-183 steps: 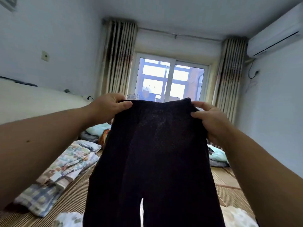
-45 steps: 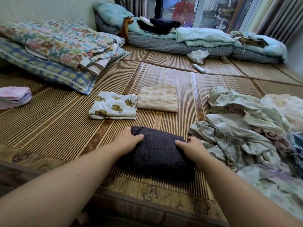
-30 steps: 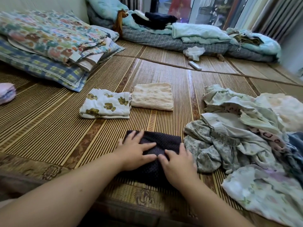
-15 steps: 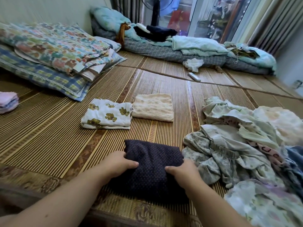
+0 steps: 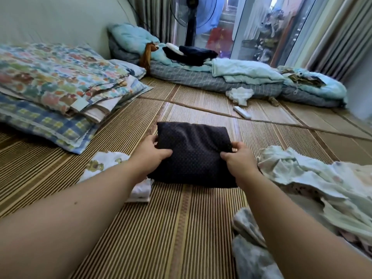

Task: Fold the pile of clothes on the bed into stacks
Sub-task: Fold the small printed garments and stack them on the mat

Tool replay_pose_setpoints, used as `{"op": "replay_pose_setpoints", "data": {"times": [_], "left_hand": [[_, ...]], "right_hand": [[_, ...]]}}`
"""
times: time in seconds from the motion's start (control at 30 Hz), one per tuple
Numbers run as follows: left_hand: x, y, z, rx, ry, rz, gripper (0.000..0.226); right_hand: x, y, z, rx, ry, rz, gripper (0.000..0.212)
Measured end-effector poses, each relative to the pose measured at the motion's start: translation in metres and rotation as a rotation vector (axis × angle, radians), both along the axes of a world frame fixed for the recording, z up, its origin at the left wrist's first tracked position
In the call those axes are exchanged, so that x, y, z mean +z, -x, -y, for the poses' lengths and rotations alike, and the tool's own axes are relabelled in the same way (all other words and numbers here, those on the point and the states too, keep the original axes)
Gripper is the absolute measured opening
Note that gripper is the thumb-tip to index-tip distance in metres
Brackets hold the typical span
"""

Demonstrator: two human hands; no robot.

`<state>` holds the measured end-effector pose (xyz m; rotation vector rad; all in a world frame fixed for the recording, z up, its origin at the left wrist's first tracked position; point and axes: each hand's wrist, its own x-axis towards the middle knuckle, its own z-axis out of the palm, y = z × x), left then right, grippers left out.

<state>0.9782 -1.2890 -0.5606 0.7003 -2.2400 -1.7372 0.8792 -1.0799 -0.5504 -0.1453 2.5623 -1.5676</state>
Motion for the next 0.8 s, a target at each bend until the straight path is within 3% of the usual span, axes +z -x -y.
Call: {"op": "replay_pose_setpoints", "data": {"times": [0.1, 0.2, 0.27, 0.37, 0.57, 0.63, 0.8], "left_hand": [[-0.01, 0.049, 0.021, 0.005, 0.257, 0.101, 0.08], [-0.031, 0.077, 0.026, -0.116, 0.488, 0.256, 0.096], [-0.044, 0.089, 0.025, -0.236, 0.602, 0.351, 0.093], [-0.052, 0.095, 0.021, -0.256, 0.671, 0.393, 0.078], [-0.024, 0.066, -0.018, -0.179, 0.794, 0.355, 0.06], [-0.007, 0.047, -0.048, -0.251, 0.827, 0.285, 0.059], [0.015, -0.015, -0.154, -0.569, 0.694, 0.033, 0.051]], "right_hand": [[-0.015, 0.054, 0.023, 0.028, -0.061, -0.022, 0.046], [-0.045, 0.078, 0.039, 0.125, -0.305, -0.008, 0.059], [-0.066, 0.082, 0.042, 0.166, -0.418, -0.006, 0.056], [-0.077, 0.076, 0.039, 0.154, -0.407, 0.028, 0.056], [-0.027, 0.021, -0.002, 0.163, -0.326, -0.142, 0.059], [-0.008, -0.009, -0.026, 0.192, -0.293, -0.206, 0.06], [0.017, -0.084, -0.114, 0.195, -0.311, -0.359, 0.059]]}}
